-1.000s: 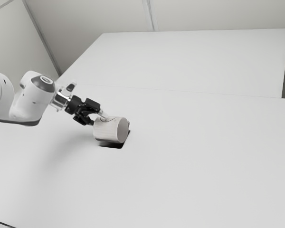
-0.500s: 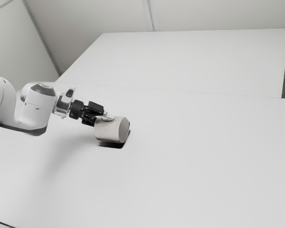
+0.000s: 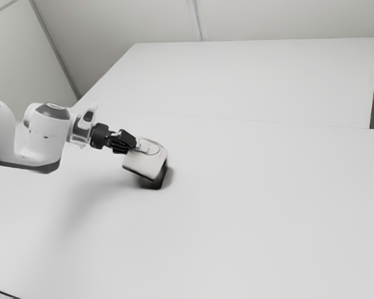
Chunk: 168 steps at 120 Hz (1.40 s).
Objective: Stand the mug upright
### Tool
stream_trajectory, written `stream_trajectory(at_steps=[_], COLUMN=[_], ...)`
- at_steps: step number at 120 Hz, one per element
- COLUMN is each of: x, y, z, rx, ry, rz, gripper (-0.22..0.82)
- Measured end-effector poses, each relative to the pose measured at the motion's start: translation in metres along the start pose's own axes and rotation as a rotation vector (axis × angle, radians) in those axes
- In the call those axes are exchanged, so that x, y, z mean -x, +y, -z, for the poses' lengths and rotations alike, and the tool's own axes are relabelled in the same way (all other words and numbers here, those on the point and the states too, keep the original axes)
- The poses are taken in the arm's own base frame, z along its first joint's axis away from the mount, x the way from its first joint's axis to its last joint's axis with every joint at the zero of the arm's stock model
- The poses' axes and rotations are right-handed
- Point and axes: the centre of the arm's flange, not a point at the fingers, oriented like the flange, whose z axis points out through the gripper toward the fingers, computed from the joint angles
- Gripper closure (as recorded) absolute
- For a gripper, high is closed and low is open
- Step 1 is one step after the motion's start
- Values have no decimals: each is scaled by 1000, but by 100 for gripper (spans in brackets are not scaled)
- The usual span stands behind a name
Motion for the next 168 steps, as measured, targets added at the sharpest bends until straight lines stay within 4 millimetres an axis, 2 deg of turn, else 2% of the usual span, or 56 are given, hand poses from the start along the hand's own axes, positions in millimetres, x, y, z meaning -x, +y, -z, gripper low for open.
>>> stream_trajectory(at_steps=[24, 49, 85, 103, 134, 153, 168], x=[-6, -16, -9, 4, 38, 61, 68], y=[36, 98, 156, 179, 189, 175, 169], z=[8, 8, -18, -32, -47, -61, -69], rx=[-15, -175, -461, -573, -722, -791, -835], ry=[5, -145, -413, -477, -510, -496, -449], rz=[-83, -251, -355, -344, -247, -192, -179], gripper=[76, 78, 78, 78, 78, 78, 78])
